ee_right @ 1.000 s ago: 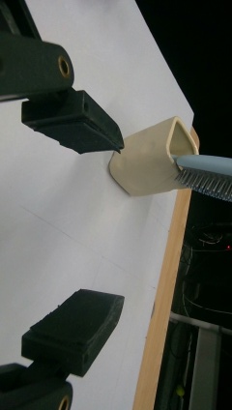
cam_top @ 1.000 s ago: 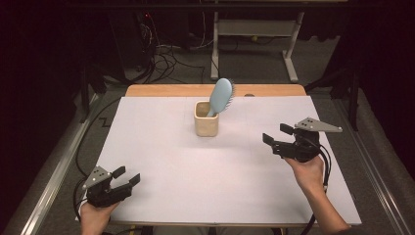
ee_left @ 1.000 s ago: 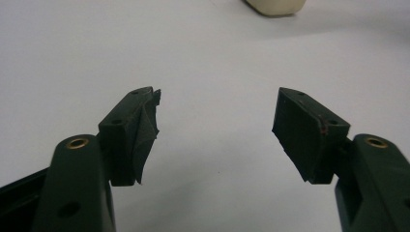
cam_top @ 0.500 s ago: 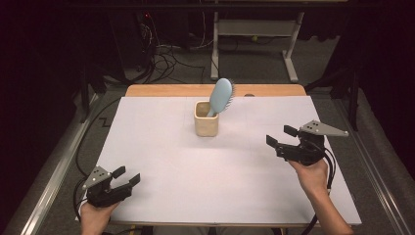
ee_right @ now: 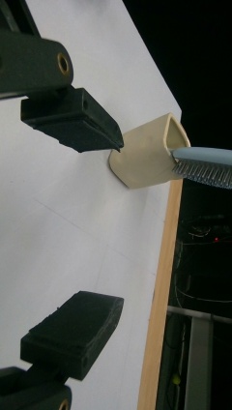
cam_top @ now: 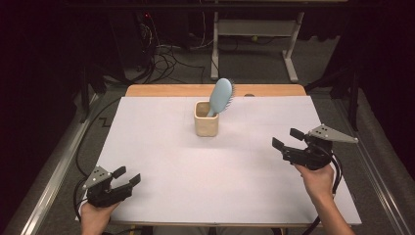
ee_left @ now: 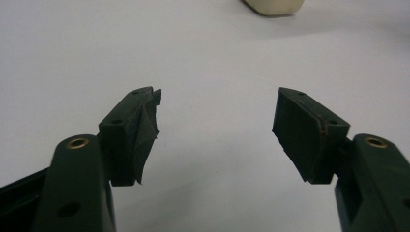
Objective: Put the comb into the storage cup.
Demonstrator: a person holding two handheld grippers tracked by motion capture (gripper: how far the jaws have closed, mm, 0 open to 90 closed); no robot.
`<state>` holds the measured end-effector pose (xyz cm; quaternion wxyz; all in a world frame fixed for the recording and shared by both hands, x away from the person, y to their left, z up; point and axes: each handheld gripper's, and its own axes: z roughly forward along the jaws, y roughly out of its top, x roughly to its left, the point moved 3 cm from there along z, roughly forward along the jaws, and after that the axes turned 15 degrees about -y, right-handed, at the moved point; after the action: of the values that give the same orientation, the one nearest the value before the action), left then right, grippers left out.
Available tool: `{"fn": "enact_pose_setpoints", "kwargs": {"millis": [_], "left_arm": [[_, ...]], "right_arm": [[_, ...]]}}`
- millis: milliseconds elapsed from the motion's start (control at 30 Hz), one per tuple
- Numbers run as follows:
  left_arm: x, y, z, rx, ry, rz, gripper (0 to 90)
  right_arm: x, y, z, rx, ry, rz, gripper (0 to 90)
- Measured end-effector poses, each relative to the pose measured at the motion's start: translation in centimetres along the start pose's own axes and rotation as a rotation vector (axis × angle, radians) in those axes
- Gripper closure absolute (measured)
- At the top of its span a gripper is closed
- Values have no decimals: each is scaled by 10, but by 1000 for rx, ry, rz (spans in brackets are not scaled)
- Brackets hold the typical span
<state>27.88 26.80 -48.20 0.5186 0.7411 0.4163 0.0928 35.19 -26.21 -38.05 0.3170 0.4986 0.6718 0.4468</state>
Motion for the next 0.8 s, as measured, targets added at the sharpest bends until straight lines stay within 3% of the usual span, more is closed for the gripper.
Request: {"fn": "enact_pose_setpoints", "kwargs": {"millis": [800], "left_arm": [[0,0,0,0,2,2,332]], "right_arm": [[-12,-11,-18,-33,-21,29,226]]}}
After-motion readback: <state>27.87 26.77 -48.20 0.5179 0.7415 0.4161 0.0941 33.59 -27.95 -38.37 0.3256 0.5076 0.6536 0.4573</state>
